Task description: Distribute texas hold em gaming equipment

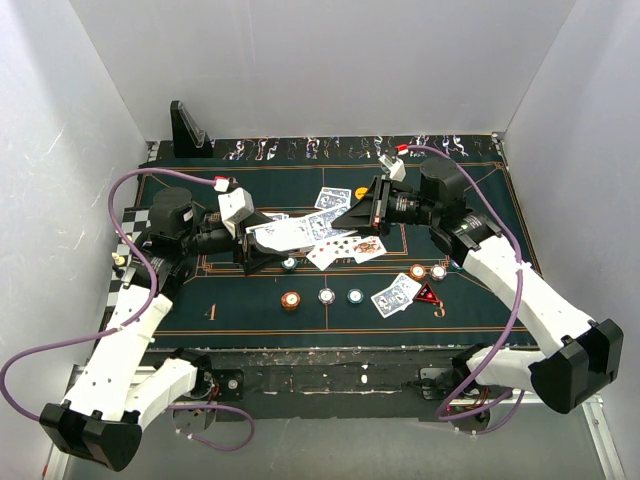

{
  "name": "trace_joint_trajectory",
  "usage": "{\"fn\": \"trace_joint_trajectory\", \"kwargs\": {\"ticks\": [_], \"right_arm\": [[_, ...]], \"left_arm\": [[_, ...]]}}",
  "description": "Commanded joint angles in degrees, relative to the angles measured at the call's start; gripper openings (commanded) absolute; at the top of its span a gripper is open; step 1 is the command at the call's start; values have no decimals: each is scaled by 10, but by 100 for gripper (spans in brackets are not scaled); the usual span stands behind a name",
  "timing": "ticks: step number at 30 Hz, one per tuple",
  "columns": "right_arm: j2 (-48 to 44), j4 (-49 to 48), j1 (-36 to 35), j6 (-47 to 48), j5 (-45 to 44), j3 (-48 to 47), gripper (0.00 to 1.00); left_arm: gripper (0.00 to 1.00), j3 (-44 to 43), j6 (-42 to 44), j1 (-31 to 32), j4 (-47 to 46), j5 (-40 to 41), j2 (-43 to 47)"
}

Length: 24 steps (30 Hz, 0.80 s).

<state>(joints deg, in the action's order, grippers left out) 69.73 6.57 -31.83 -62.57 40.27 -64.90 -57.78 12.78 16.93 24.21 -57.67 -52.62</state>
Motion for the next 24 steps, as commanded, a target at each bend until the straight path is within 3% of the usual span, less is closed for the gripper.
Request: {"fn": "trace_joint_trajectory", "kwargs": {"ticks": [1, 7, 13, 24], "right_arm": [[-21, 7, 12, 10, 7, 7, 15], [-22, 6, 19, 9, 16, 10, 19], [-8, -40, 15, -17, 33, 8, 31], [6, -34, -7, -8, 26, -19, 37]], "left_arm": [[10, 2, -12, -3, -27, -8, 13], [10, 3, -19, -3, -36, -10, 12], [9, 7, -36, -2, -50, -17, 13], [9, 16, -49, -3, -64, -17, 16]]}}
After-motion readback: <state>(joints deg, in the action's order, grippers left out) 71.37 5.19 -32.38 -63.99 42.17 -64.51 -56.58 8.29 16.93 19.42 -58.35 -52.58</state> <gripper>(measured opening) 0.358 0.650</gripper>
